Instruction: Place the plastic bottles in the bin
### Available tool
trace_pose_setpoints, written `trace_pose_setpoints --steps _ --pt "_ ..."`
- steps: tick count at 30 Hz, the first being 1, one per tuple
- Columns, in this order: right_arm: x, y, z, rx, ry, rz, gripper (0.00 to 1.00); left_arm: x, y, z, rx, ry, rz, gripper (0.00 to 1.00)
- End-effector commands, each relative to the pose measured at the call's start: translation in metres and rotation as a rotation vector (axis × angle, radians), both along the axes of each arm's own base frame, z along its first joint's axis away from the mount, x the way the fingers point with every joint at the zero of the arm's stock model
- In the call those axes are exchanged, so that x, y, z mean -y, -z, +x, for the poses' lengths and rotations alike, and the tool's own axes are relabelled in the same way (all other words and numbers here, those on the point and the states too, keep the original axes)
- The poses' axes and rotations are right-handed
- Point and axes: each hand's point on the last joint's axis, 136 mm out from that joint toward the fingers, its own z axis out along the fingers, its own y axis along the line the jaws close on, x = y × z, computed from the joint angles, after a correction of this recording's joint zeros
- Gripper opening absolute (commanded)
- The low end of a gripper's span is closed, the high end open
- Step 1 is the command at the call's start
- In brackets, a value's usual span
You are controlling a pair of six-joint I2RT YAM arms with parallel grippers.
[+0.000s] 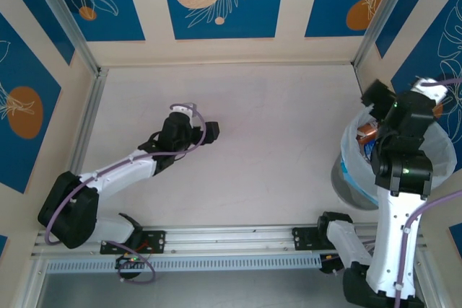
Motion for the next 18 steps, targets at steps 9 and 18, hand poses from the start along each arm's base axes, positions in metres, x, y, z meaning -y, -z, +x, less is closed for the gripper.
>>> trace_pose_setpoints --steps 9,18 --pt "-0.17 0.146 0.085 -0.195 -0.921 -0.096 0.99 -0.184 -0.041 0.02 0.138 -0.562 0.44 1.0" --pt "-0.172 0.282 0.117 -0.385 -0.936 -0.064 1.0 -0.245 0.023 0.03 0.093 -0.637 0.474 1.0"
